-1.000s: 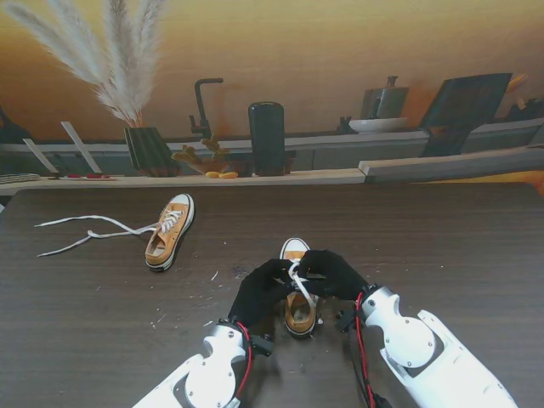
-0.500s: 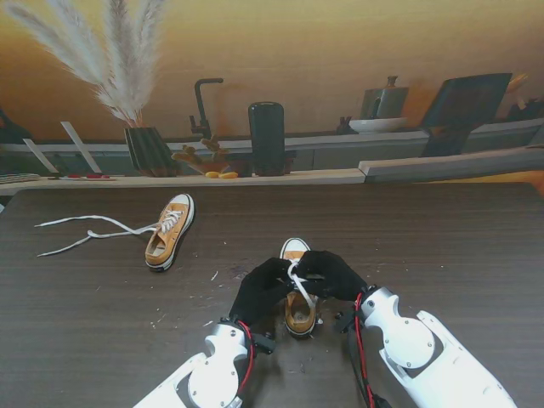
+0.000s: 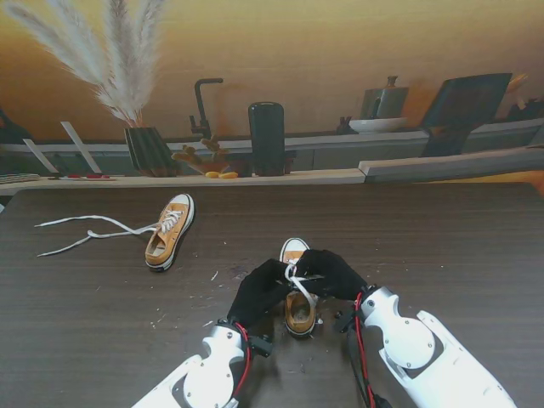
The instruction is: Tie the shoelaces into a bow on the shoes
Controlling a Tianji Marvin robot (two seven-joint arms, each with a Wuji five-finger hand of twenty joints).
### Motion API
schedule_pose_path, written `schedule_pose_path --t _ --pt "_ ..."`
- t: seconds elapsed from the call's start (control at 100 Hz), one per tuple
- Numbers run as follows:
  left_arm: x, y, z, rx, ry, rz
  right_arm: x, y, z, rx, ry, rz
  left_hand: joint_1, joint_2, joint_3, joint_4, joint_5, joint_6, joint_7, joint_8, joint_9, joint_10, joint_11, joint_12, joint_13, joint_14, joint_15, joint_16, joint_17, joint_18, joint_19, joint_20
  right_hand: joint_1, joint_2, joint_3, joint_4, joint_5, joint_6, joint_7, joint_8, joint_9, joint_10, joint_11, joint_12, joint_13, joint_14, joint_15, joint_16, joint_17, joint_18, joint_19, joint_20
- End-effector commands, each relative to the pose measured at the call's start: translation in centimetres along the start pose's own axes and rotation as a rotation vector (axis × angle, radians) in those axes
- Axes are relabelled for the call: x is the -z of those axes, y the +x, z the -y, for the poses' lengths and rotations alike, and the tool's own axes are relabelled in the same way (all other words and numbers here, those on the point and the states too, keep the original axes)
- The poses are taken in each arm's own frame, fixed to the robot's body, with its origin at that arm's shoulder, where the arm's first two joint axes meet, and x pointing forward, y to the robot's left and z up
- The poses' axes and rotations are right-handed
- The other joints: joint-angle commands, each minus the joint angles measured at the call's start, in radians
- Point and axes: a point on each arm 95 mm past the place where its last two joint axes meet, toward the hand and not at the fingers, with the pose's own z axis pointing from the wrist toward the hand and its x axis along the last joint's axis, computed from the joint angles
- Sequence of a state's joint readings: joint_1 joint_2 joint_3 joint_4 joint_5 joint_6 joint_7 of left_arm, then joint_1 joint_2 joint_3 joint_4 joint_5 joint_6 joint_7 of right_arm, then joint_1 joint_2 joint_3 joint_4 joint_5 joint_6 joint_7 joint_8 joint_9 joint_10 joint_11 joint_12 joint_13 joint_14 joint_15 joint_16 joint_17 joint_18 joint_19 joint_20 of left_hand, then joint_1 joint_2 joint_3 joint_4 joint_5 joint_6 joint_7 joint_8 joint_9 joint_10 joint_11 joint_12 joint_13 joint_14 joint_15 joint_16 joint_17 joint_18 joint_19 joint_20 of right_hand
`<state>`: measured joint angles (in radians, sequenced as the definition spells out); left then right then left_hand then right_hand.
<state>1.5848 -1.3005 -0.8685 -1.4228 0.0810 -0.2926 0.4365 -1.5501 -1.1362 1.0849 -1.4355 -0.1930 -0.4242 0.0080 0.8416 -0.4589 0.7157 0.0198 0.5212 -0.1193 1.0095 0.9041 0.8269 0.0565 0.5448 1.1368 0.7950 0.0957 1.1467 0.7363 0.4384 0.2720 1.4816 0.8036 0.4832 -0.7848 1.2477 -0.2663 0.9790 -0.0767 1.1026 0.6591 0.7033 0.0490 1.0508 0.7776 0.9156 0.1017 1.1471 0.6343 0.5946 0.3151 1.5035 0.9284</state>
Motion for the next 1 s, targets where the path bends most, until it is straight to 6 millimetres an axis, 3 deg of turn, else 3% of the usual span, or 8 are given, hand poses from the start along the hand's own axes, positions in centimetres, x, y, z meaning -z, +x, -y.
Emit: schedule_pose_path --t 0.0,0.43,0.52,0.57,0.63,0.78,0.99 --pt "0.1 0.1 0.1 0.001 -0.004 -0.001 0.0 0.1 0.0 -0.001 0.010 -0.001 -0.038 -0.007 0.039 0.015 -0.009 -0.078 0.024 0.023 -0.018 -0.025 -0.001 0.024 -0.017 -0.003 0.014 0.041 -0.004 -0.014 0.005 0.023 0.021 0.003 0.021 0.033 -0.013 -0.037 -0.008 0.021 0.016 -0.014 -0.014 -0.001 0.022 0.003 -0.004 0.010 0.001 -0.018 0.008 0.010" --pt "0.1 -0.1 0.4 0.007 0.024 0.007 -0.1 0.1 0.2 -0.002 0.018 -0.002 -0.033 -0.005 0.041 0.008 -0.019 -0.077 0.028 0.036 -0.021 -0.024 0.000 0.023 -0.024 0.004 0.008 0.040 -0.015 -0.013 -0.003 0.030 0.020 0.004 0.021 0.034 -0.012 -0.039 -0.009 0.021 0.018 -0.014 -0.015 -0.001 0.022 0.004 -0.004 0.010 0.001 -0.018 0.008 0.010" --pt "0.1 -0.1 0.3 0.008 0.025 0.003 -0.1 0.1 0.2 -0.001 0.020 -0.002 0.017 -0.005 -0.062 -0.013 -0.017 -0.110 -0.055 -0.054 -0.011 -0.032 -0.028 -0.001 -0.021 -0.002 0.007 0.041 -0.014 -0.018 -0.008 0.037 0.020 0.004 0.020 0.034 -0.013 -0.039 -0.009 0.021 0.019 -0.014 -0.015 -0.001 0.022 0.003 -0.004 0.010 0.001 -0.018 0.008 0.010" --pt "0.1 -0.1 0.2 0.003 0.024 -0.001 -0.1 0.1 0.2 -0.002 0.020 -0.001 0.012 -0.025 -0.115 0.007 -0.038 -0.114 -0.135 -0.149 -0.031 -0.038 -0.021 -0.024 -0.024 -0.010 0.004 0.040 -0.016 -0.024 -0.010 0.036 0.020 0.006 0.019 0.033 -0.013 -0.040 -0.009 0.021 0.018 -0.013 -0.015 -0.001 0.022 0.004 -0.005 0.010 0.001 -0.018 0.008 0.010" --pt "0.1 -0.1 0.1 -0.002 0.021 -0.005 -0.2 0.1 0.2 -0.002 0.020 -0.001 -0.020 -0.031 -0.126 0.019 -0.045 -0.106 -0.187 -0.200 -0.054 -0.043 0.022 -0.060 -0.026 -0.017 0.002 0.040 -0.018 -0.031 -0.012 0.032 0.020 0.007 0.018 0.033 -0.015 -0.042 -0.010 0.021 0.019 -0.015 -0.015 -0.001 0.022 0.005 -0.005 0.010 0.001 -0.018 0.008 0.010" --pt "0.1 -0.1 -0.1 -0.014 0.016 -0.009 -0.1 0.1 0.2 0.000 0.025 -0.001 -0.070 -0.076 -0.106 0.013 -0.042 -0.092 -0.211 -0.205 -0.088 -0.054 0.085 -0.122 -0.024 -0.030 -0.003 0.040 -0.017 -0.035 -0.013 0.026 0.022 0.011 0.013 0.033 -0.016 -0.046 -0.012 0.021 0.021 -0.015 -0.016 -0.001 0.023 0.005 -0.005 0.010 0.001 -0.018 0.007 0.010" --pt "-0.2 0.2 -0.6 -0.010 0.022 -0.008 -0.2 0.2 0.2 -0.001 0.025 -0.005 -0.022 -0.081 -0.129 -0.020 -0.015 -0.109 -0.178 -0.198 -0.060 -0.052 0.093 -0.116 -0.008 -0.029 0.003 0.039 -0.003 -0.031 -0.004 0.019 0.023 0.010 0.013 0.034 -0.015 -0.043 -0.012 0.021 0.022 -0.013 -0.016 -0.001 0.023 0.005 -0.005 0.010 0.001 -0.018 0.007 0.010"
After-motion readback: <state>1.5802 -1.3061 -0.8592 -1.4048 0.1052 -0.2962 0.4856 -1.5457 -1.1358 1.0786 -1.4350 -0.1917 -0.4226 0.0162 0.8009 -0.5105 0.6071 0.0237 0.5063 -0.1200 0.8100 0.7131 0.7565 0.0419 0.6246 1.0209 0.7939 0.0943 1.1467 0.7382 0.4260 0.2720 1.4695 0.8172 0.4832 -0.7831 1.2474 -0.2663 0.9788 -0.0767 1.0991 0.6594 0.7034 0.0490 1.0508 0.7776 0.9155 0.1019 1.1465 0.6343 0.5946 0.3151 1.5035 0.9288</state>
